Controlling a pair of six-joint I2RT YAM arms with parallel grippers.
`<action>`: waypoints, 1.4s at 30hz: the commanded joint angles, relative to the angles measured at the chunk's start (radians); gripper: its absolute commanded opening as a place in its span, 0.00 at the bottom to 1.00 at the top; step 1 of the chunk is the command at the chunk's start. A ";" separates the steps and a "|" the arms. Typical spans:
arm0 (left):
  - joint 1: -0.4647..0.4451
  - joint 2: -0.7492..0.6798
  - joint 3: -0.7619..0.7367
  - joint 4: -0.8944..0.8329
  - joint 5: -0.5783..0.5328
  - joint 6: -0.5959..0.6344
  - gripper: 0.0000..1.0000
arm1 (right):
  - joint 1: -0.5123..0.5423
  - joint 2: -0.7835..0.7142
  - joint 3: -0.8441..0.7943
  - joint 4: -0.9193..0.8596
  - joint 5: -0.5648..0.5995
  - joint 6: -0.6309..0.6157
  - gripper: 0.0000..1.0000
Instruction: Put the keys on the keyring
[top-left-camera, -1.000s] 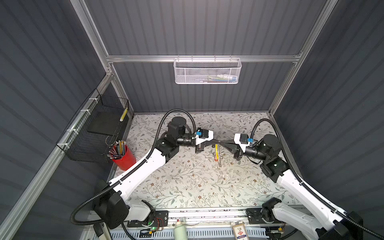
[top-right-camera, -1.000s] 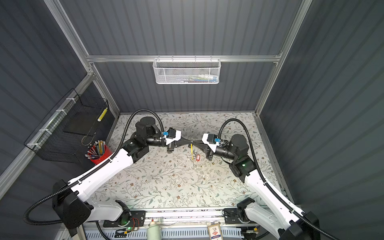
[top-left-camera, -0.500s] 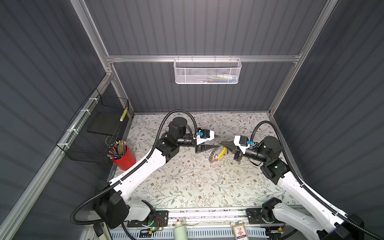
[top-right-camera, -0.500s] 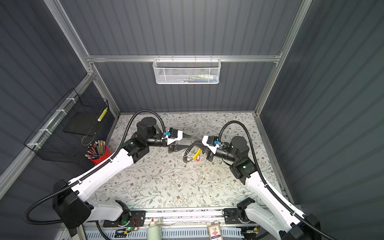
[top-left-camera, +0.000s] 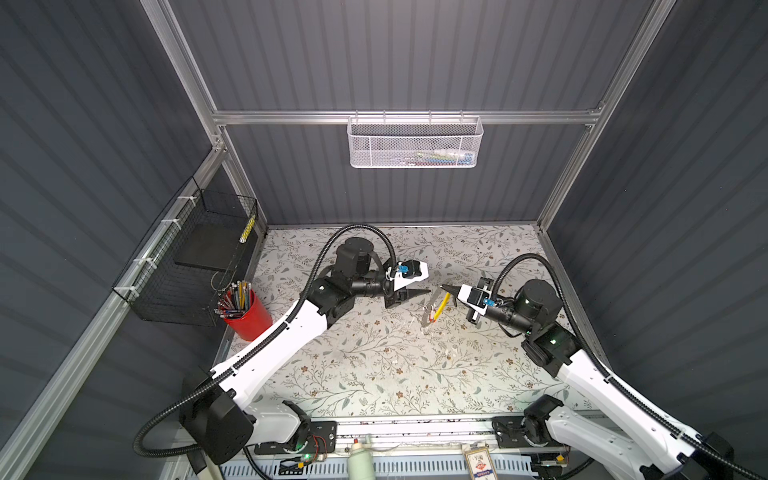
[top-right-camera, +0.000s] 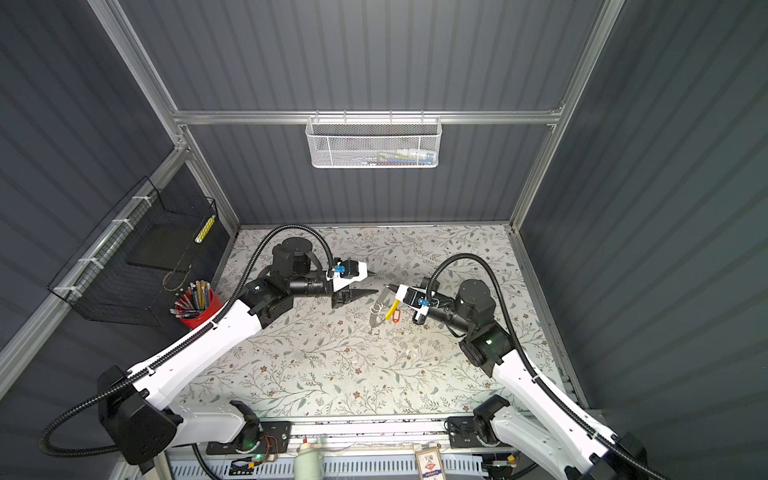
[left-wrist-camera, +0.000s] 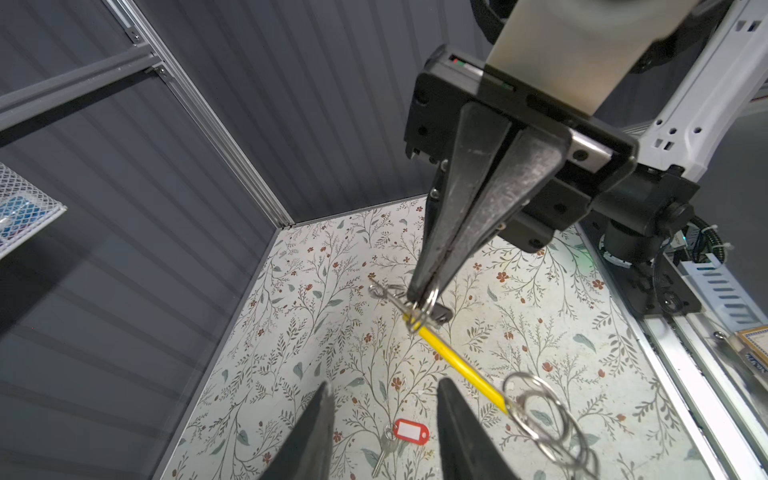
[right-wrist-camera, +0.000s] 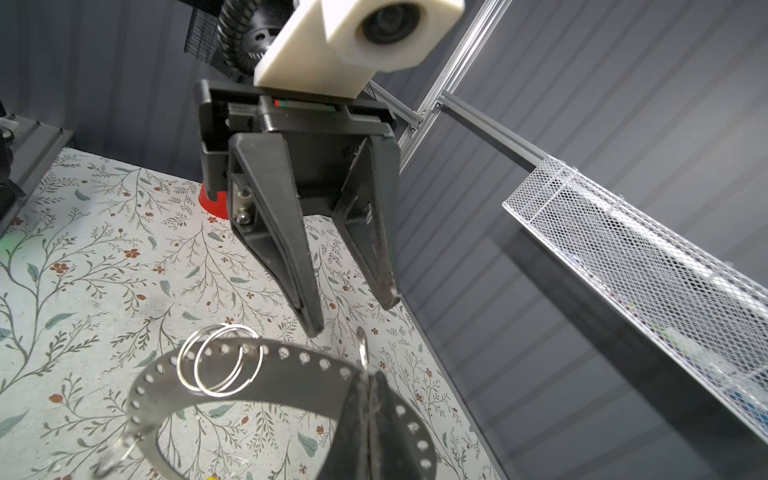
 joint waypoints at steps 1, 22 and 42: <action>-0.011 -0.009 0.035 -0.031 0.007 0.020 0.38 | 0.006 -0.004 -0.018 0.052 0.011 -0.024 0.00; -0.040 -0.046 -0.019 -0.009 -0.017 -0.034 0.30 | 0.009 -0.029 -0.220 0.457 -0.061 -0.098 0.00; -0.103 -0.005 0.037 -0.053 -0.085 0.042 0.25 | 0.010 -0.048 -0.212 0.410 -0.057 -0.120 0.00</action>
